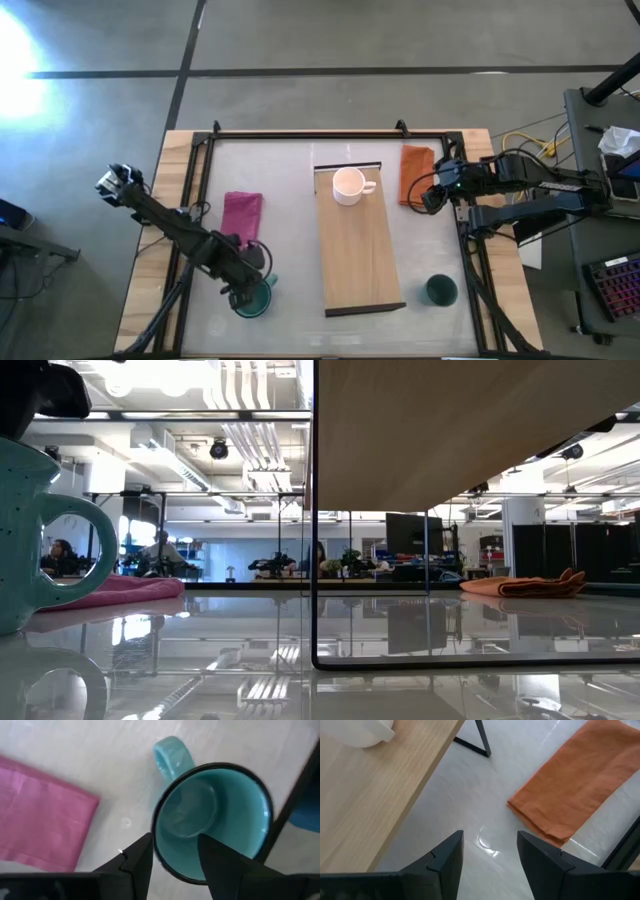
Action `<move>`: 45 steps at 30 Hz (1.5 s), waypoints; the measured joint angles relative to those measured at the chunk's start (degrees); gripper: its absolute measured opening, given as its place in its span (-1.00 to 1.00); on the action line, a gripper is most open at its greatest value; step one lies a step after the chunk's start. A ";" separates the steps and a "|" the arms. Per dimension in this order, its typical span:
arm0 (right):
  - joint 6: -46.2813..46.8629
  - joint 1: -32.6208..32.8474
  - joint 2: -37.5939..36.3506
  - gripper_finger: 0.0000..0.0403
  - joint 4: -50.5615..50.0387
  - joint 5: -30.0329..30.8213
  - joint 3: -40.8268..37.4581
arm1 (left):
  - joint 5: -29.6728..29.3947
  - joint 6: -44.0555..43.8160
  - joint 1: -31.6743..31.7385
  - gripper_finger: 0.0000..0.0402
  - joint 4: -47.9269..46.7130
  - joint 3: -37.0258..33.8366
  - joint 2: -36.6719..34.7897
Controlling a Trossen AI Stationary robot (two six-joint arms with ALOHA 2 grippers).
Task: Stack small to large cups/mugs on shelf
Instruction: Put the blue mug on the shelf
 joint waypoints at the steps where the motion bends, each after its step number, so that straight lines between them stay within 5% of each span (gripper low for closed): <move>1: -0.01 0.00 0.02 -0.12 0.02 0.00 0.00 | -0.06 -0.11 0.00 -0.30 -0.21 0.00 0.44; 19: -1.09 0.00 -0.04 -0.12 0.03 0.42 0.00 | -0.82 2.82 0.81 -0.32 0.41 -1.26 11.09; 27: -1.09 0.00 -0.04 -0.12 0.02 0.42 0.00 | 0.23 6.52 2.74 -0.91 0.65 -1.27 10.50; 34: -1.09 0.00 -0.04 -0.12 0.01 0.42 0.00 | -4.02 9.87 8.10 -0.98 -0.21 -0.43 7.06; 41: -1.09 0.00 -0.04 -0.12 0.00 0.37 0.00 | -2.62 19.03 16.99 -0.99 -5.02 7.95 2.36; 45: -1.06 0.00 -0.04 -0.12 -0.09 0.13 0.00 | -2.58 24.76 20.96 -0.99 -9.75 19.41 2.75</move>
